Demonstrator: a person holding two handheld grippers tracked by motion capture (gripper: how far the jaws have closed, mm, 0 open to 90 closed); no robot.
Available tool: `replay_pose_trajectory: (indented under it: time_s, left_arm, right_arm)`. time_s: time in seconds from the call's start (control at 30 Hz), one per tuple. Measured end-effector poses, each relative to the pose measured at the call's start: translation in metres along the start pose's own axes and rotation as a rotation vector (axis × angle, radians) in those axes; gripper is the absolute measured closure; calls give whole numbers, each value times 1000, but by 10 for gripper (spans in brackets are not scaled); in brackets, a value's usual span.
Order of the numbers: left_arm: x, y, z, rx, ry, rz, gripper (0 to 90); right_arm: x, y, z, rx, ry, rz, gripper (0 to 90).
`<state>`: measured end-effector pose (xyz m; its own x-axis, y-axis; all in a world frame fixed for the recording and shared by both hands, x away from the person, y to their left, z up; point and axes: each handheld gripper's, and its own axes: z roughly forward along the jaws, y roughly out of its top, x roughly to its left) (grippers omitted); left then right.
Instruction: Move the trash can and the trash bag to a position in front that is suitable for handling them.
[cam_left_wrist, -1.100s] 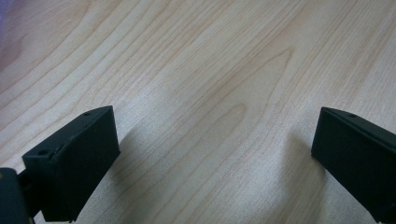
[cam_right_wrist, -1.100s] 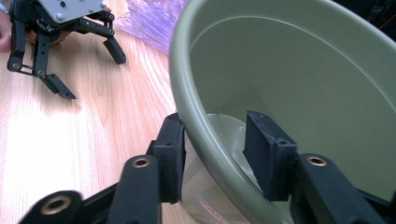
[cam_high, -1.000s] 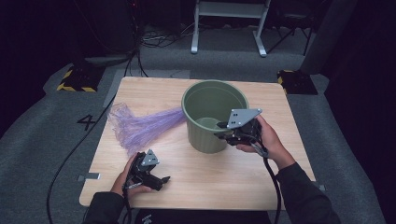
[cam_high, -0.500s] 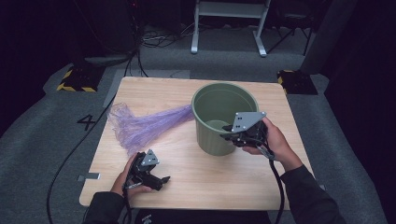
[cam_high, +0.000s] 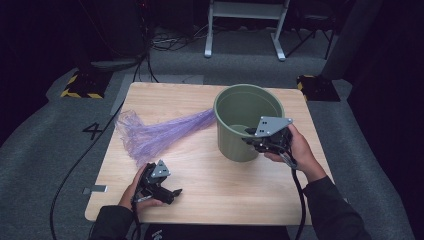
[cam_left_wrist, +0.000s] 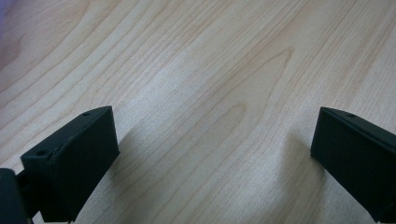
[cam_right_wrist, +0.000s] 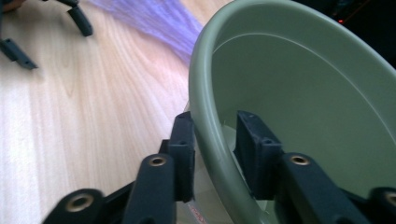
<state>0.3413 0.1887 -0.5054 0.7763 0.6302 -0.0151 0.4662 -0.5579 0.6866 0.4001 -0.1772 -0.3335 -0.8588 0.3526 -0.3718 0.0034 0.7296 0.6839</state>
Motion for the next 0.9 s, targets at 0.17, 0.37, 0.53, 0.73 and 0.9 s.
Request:
replay_pose_trajectory:
  time_s: [0.17, 0.37, 0.53, 0.73, 0.9]
  left_arm:
    - [0, 0, 0, 1, -1, 3, 2]
    - [0, 0, 0, 0, 4, 2, 3]
    - [1, 1, 1, 3, 8, 4, 0]
    - [1, 2, 2, 3, 7, 4, 0]
    - [1, 2, 2, 2, 6, 6, 0]
  right_arm:
    - [3, -9, -14, -71, -66, 46, 321]
    - [5, -36, -45, -153, -138, 108, 249]
    - [5, -76, -62, -159, -153, 206, 237]
    - [6, -122, -60, -152, -140, 325, 236]
    - [10, -150, -48, -95, -115, 359, 224]
